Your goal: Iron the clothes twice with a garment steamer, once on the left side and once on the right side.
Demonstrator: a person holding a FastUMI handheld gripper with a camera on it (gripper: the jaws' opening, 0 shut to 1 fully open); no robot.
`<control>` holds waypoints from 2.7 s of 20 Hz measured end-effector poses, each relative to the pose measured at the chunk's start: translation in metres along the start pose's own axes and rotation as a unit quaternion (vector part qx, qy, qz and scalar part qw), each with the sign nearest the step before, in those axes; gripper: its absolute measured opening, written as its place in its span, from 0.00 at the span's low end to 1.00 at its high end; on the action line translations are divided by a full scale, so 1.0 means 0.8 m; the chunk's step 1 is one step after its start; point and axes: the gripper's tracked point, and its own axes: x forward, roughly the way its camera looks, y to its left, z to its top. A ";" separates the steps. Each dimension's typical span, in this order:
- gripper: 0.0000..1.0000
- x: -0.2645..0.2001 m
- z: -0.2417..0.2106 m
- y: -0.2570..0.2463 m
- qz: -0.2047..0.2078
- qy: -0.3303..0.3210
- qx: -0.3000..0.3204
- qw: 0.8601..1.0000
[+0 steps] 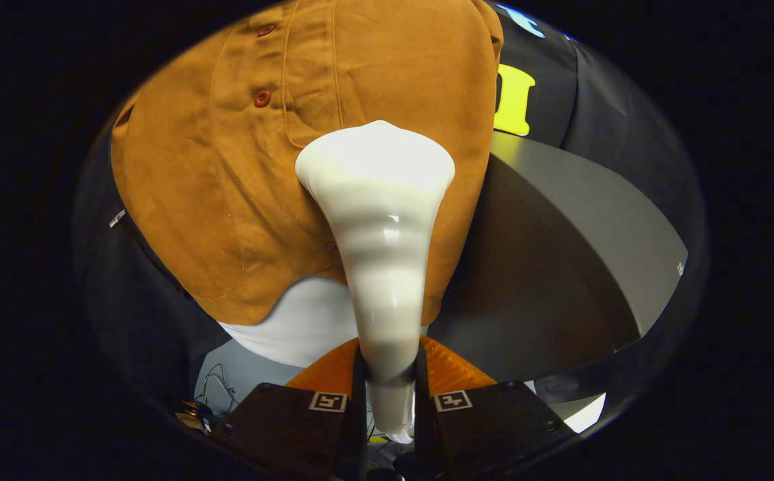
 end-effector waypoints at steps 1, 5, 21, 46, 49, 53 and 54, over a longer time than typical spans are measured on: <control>0.32 0.003 -0.006 0.001 0.001 0.006 0.000 1.000; 0.32 0.001 -0.022 0.003 -0.004 0.017 0.001 1.000; 0.32 -0.144 0.051 0.036 0.036 -0.103 0.016 0.994; 0.32 -0.206 0.235 0.204 0.019 -0.275 -0.042 0.960; 0.32 -0.193 0.232 0.203 0.003 -0.280 -0.047 0.959; 0.32 -0.176 0.218 0.202 -0.008 -0.275 -0.054 0.960; 0.32 -0.172 0.212 0.200 -0.011 -0.272 -0.054 0.961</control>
